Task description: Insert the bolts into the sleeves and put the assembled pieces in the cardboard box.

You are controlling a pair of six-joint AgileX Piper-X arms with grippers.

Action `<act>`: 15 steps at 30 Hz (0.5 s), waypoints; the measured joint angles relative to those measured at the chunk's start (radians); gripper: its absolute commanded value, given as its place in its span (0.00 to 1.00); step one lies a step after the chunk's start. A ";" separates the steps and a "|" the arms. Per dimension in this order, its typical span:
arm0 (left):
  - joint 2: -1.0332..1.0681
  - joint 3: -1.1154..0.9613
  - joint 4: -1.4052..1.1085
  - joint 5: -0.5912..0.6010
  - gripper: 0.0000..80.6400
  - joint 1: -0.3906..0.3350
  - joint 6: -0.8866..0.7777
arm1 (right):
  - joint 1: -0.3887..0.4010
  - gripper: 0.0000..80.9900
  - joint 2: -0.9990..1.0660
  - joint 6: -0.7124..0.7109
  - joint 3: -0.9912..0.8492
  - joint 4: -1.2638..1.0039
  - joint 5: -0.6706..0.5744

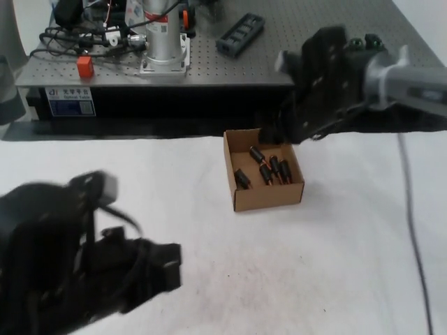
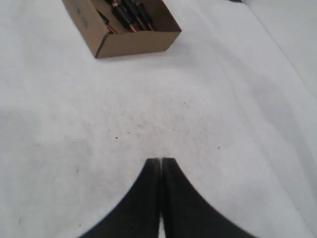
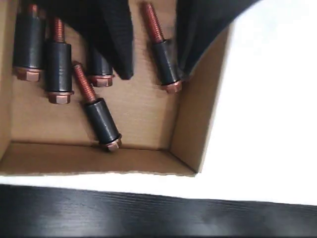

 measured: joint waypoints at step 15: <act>-0.466 0.082 0.354 -0.158 0.01 0.000 -0.005 | -0.080 0.05 -1.142 -0.054 1.000 -0.163 -0.088</act>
